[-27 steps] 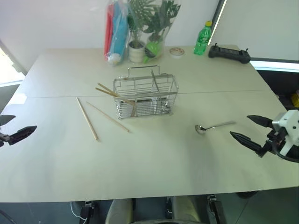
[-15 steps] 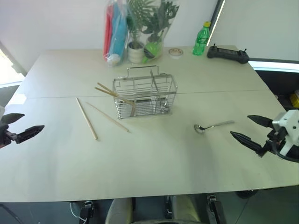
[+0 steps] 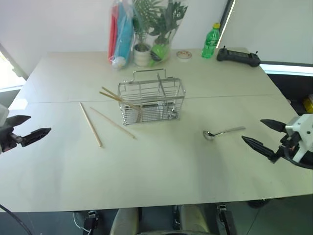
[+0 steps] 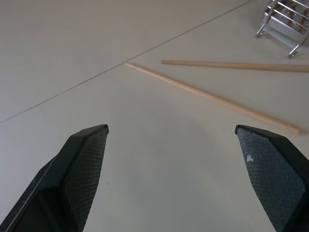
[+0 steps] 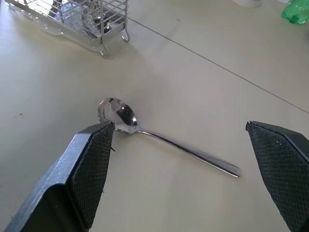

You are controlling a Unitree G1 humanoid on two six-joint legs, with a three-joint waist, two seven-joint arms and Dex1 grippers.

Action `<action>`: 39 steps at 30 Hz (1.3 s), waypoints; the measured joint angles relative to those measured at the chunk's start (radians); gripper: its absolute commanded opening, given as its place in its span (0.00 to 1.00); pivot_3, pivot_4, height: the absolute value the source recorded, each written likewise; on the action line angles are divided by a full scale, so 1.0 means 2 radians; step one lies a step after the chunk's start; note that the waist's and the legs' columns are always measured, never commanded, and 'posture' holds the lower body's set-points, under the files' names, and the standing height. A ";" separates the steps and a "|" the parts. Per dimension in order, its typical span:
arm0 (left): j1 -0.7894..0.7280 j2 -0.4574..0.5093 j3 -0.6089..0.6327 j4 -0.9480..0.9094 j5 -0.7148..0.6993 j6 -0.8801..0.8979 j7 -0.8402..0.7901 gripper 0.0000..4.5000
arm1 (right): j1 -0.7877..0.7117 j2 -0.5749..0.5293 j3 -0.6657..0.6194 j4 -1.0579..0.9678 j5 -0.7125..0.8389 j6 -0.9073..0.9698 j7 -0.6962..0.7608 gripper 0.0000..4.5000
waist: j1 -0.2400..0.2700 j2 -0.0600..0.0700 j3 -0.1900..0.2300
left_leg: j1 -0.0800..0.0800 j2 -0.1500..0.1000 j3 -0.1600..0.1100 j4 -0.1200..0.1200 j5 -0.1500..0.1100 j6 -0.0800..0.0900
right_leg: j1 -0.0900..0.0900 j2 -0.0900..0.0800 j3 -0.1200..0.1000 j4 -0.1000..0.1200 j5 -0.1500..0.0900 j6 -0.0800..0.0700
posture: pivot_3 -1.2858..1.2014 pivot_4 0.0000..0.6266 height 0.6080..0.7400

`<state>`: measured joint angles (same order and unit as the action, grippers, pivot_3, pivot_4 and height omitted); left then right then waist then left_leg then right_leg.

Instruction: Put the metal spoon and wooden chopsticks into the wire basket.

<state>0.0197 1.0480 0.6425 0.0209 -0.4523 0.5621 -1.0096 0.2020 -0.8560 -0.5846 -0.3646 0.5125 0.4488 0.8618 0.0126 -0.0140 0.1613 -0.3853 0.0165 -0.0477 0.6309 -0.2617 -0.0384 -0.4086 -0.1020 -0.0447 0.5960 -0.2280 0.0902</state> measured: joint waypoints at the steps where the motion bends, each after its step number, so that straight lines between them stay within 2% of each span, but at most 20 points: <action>1: -0.004 -0.001 -0.001 -0.005 -0.004 0.001 0.001 0.99 | -0.006 -0.002 0.000 0.003 -0.001 -0.003 0.001 1.00 | 0.000 0.000 0.000 | 0.000 0.000 0.000 0.000 0.000 0.000 | 0.000 0.000 0.000 0.000 0.000 0.000 | 0.52 0.24 0.72; 4: -0.014 -0.009 -0.005 -0.036 -0.028 0.024 0.001 0.99 | -0.021 -0.016 0.004 0.020 -0.011 -0.010 0.009 1.00 | 0.000 0.000 0.000 | 0.000 0.000 0.000 0.000 0.000 0.000 | 0.000 0.000 0.000 0.000 0.000 0.000 | 0.52 0.24 0.72; 11: -0.038 -0.011 -0.042 -0.170 -0.143 0.117 -0.026 0.99 | -0.092 -0.062 0.053 0.090 -0.036 -0.047 0.058 1.00 | -0.001 0.000 0.000 | 0.001 0.000 0.000 0.000 0.000 0.000 | 0.001 0.000 0.000 0.001 0.000 0.000 | 0.52 0.24 0.72; 17: -0.096 0.004 -0.133 -0.233 -0.173 0.125 -0.051 0.99 | -0.181 -0.076 0.163 0.179 -0.077 -0.114 0.140 1.00 | -0.002 0.000 0.000 | 0.003 0.000 0.000 0.000 0.000 0.000 | 0.003 0.001 0.001 0.001 0.000 0.000 | 0.52 0.24 0.72; 23: -0.135 0.004 -0.175 -0.246 -0.182 0.121 -0.061 0.99 | -0.240 -0.076 0.236 0.254 -0.122 -0.182 0.202 1.00 | -0.004 0.000 0.001 | 0.004 0.000 0.001 0.000 0.000 0.000 | 0.003 0.002 0.002 0.001 0.000 0.000 | 0.52 0.24 0.72; 24: -0.140 0.005 -0.182 -0.248 -0.183 0.120 -0.066 0.99 | -0.274 -0.076 0.266 0.289 -0.138 -0.199 0.228 1.00 | -0.005 0.000 0.001 | 0.004 0.000 0.001 0.000 0.000 0.000 | 0.003 0.002 0.002 0.001 0.000 0.000 | 0.52 0.24 0.72; 27: -0.156 0.006 -0.198 -0.261 -0.184 0.118 -0.072 0.99 | -0.368 -0.058 0.324 0.367 -0.171 -0.228 0.275 1.00 | -0.014 0.000 0.002 | 0.006 0.000 0.002 0.000 0.000 0.000 | 0.004 0.002 0.003 0.001 0.000 0.000 | 0.52 0.24 0.72; 30: -0.155 0.006 -0.211 -0.267 -0.184 0.118 -0.072 0.99 | -0.426 -0.040 0.360 0.442 -0.197 -0.248 0.307 1.00 | -0.014 -0.001 0.002 | 0.006 0.000 0.002 0.000 0.000 0.000 | 0.004 0.002 0.004 0.002 0.000 0.000 | 0.52 0.24 0.72; 35: -0.158 0.003 -0.211 -0.269 -0.190 0.119 -0.058 0.99 | -0.500 0.001 0.404 0.553 -0.246 -0.285 0.320 1.00 | -0.015 -0.001 0.003 | 0.006 0.000 0.002 0.000 0.000 0.000 | 0.004 0.002 0.004 0.002 0.000 0.000 | 0.52 0.24 0.72; 39: -0.156 0.003 -0.208 -0.279 -0.204 0.123 -0.045 0.99 | -0.530 0.022 0.419 0.635 -0.278 -0.324 0.316 1.00 | -0.012 -0.001 0.003 | 0.005 0.000 0.002 0.000 0.000 0.000 | 0.004 0.002 0.004 0.002 0.000 0.000 | 0.52 0.24 0.72</action>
<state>-0.2927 1.0546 0.2267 -0.5362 -0.8610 0.8080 -1.0990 -0.8577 -0.8124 0.2526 0.9047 -0.0439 -0.1986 1.4947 -0.0113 -0.0163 0.1680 -0.3746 0.0165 -0.0443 0.6304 -0.2611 -0.0383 -0.4008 -0.0973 -0.0357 0.5993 -0.2279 0.0910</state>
